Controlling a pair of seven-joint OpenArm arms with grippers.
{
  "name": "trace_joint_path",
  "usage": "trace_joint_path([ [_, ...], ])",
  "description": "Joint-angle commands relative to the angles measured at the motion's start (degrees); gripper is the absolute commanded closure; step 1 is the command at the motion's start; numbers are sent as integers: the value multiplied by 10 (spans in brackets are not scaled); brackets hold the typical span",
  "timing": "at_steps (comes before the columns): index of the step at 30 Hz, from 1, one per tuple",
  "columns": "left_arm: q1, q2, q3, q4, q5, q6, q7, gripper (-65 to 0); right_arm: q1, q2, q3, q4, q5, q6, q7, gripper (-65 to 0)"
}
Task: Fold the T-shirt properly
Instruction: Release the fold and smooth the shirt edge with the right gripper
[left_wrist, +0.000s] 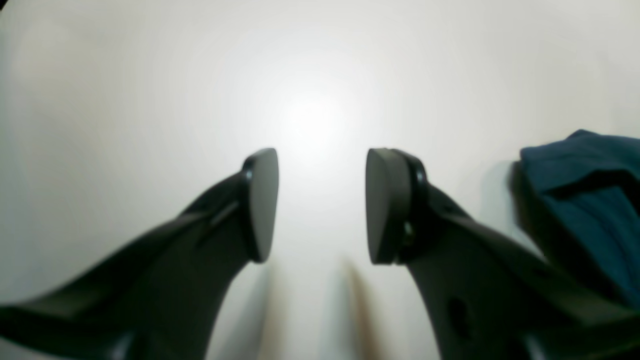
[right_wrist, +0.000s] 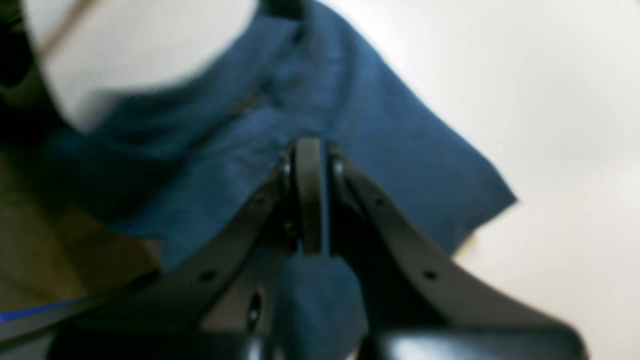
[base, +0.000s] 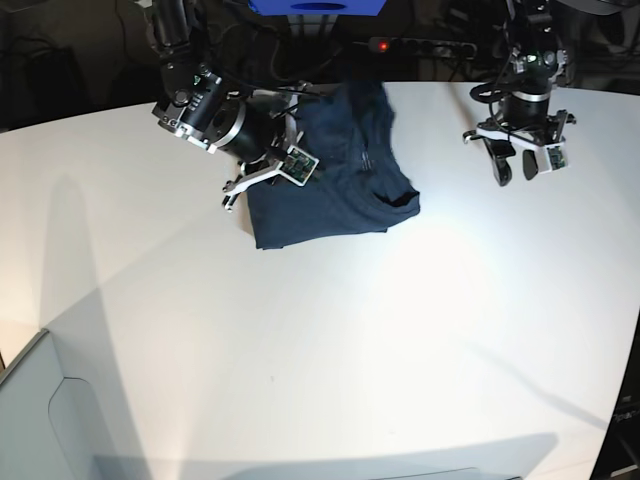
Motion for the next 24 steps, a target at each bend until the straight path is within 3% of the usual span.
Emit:
trace_joint_path([
  [1,1,-4,-13,13,-1,2,-13,-277,-2,-4,-2,3,10,3,13,-1],
  [9,1,-4,-18,13,-1,2,-13,-279,-19,-4,-69,-61,9,3,19,-1],
  [12,1,-4,-14,13,-1,2,-13,-320,-18,-4,-68,-43,9,3,19,-1],
  [16,1,-4,-15,10,-1,2,-13,-368,-18,-5,-16,3,8,3,14,-2],
  [24,5,19,-11,7,-2,2,-13,-369,52,-30,75,-20,10,3,-32,-6],
])
